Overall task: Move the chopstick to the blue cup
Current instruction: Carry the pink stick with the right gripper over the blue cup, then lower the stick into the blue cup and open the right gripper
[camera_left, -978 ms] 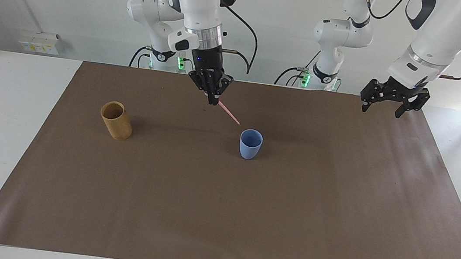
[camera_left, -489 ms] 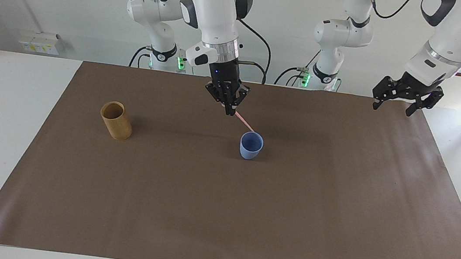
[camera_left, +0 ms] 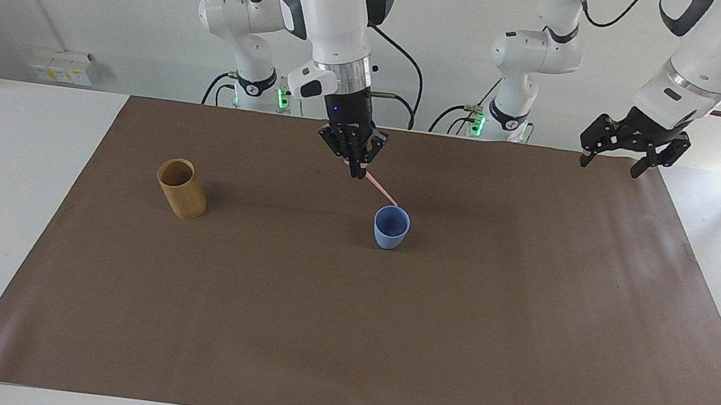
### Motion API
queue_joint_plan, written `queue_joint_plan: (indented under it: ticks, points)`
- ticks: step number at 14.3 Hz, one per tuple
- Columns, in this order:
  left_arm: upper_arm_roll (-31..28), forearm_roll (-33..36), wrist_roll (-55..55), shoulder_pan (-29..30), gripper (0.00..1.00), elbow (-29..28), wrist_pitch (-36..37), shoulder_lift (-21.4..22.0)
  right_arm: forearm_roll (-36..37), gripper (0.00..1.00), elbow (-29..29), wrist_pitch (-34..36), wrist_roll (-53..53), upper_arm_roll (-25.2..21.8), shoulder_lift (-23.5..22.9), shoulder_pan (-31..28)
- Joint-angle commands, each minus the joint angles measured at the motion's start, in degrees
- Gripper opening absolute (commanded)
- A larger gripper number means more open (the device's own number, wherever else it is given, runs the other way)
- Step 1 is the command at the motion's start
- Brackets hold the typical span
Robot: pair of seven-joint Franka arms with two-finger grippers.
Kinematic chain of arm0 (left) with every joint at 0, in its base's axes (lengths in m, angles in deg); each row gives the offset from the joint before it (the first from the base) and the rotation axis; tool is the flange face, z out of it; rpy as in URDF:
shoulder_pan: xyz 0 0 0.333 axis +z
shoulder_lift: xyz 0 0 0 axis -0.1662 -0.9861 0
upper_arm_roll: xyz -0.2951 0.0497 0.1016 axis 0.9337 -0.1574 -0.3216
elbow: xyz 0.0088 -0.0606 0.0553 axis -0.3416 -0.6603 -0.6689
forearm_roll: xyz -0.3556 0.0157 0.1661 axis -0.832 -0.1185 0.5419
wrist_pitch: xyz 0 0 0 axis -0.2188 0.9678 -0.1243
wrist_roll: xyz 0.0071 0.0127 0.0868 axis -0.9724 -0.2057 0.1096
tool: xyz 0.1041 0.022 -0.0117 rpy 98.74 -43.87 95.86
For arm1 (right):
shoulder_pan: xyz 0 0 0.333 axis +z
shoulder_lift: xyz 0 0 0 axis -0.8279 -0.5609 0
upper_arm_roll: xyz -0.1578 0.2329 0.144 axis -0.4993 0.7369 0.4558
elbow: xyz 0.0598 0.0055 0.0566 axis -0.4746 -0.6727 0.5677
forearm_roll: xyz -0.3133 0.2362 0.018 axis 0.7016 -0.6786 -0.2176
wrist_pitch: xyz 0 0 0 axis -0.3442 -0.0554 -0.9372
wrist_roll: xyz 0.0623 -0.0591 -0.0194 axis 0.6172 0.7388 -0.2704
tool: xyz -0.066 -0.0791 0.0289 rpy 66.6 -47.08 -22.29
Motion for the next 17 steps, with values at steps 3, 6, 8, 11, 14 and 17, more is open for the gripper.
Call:
queue_joint_plan:
  ticks: [3,6,8,11,14,17]
  points:
    - [0.1,-1.0,-1.0,0.2,1.00,-0.6,1.2,1.2,0.4,0.00,3.1,3.1,-1.8,0.5,-0.5,-1.1]
    - [0.1,-1.1,-0.7,0.1,1.00,-0.6,1.3,1.2,0.8,0.00,2.9,2.0,-0.7,0.5,-0.6,-1.4]
    - [0.1,-1.1,-0.7,0.2,1.00,-0.7,1.4,1.3,0.9,0.00,1.3,0.4,3.8,0.5,-0.5,-1.5]
    - [0.1,-1.1,-0.9,0.1,1.00,-0.7,1.4,1.3,1.2,0.00,-2.7,-5.9,5.5,0.5,-0.5,-0.8]
    - [0.1,-0.8,-1.0,0.4,1.00,-0.7,2.0,1.3,2.1,0.00,-5.7,-9.3,7.0,0.5,-0.4,-0.6]
    - [0.1,-0.5,-0.8,0.8,1.00,-0.4,4.3,1.0,2.5,0.06,-7.6,-11.7,8.7,0.6,-0.3,-0.5]
